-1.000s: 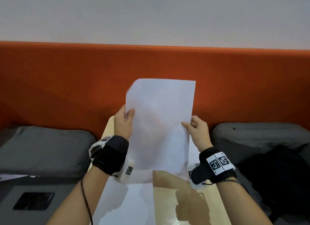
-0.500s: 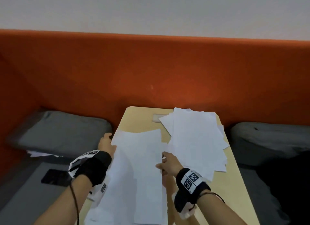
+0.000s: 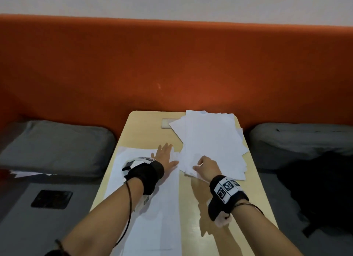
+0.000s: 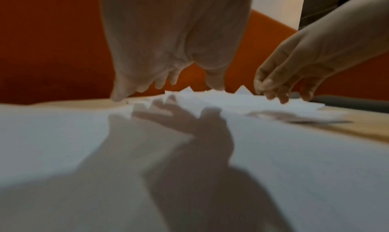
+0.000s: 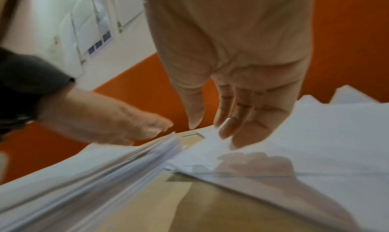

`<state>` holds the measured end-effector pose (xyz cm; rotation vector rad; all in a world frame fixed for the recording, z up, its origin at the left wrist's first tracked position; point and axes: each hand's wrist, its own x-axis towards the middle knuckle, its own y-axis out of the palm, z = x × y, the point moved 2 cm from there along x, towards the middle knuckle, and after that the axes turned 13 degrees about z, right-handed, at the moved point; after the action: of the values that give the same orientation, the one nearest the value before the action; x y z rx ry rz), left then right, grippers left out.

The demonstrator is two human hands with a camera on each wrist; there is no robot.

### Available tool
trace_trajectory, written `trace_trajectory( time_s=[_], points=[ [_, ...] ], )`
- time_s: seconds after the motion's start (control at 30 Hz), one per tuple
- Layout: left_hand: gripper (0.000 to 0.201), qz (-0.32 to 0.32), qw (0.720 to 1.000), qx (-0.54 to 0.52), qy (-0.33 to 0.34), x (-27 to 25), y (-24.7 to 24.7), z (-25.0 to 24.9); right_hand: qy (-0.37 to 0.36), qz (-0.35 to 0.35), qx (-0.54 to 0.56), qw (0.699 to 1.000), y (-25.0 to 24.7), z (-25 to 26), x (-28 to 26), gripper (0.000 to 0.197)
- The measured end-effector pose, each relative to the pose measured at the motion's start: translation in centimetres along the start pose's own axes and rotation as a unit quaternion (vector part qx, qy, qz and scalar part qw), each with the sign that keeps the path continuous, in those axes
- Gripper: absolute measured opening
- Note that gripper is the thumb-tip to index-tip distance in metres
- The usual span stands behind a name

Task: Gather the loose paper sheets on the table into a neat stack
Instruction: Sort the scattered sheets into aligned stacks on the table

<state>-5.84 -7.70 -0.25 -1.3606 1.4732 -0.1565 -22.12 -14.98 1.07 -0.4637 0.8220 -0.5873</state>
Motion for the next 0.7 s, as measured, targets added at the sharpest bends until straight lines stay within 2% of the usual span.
trace_trajectory(
  time_s=[0.1,0.27,0.4,0.57,0.63,0.7],
  points=[
    [0.075,0.062,0.995,0.079,-0.023,1.1,2.5,0.9,0.045,-0.032,-0.012,0.998,-2.6,-2.6,0.8,0.024],
    [0.076,0.08,0.99,0.107,-0.037,1.5,3.0,1.4,0.155,-0.091,-0.079,0.981,-5.2,-5.6,2.1,0.044],
    [0.076,0.089,0.989,0.113,-0.042,1.5,3.1,1.2,0.222,-0.103,-0.062,0.968,-5.8,-6.6,3.2,0.073],
    [0.076,0.086,0.988,0.117,-0.05,1.6,3.1,1.2,0.243,-0.09,0.012,0.966,-6.4,-7.0,4.2,0.111],
    [0.078,0.085,0.988,0.116,-0.051,1.7,3.2,1.3,0.247,-0.081,0.005,0.966,-6.5,-7.4,4.4,0.115],
    [0.078,0.085,0.988,0.116,-0.052,1.8,3.2,1.3,0.242,-0.093,-0.003,0.966,-6.4,-7.3,4.3,0.106]
  ],
)
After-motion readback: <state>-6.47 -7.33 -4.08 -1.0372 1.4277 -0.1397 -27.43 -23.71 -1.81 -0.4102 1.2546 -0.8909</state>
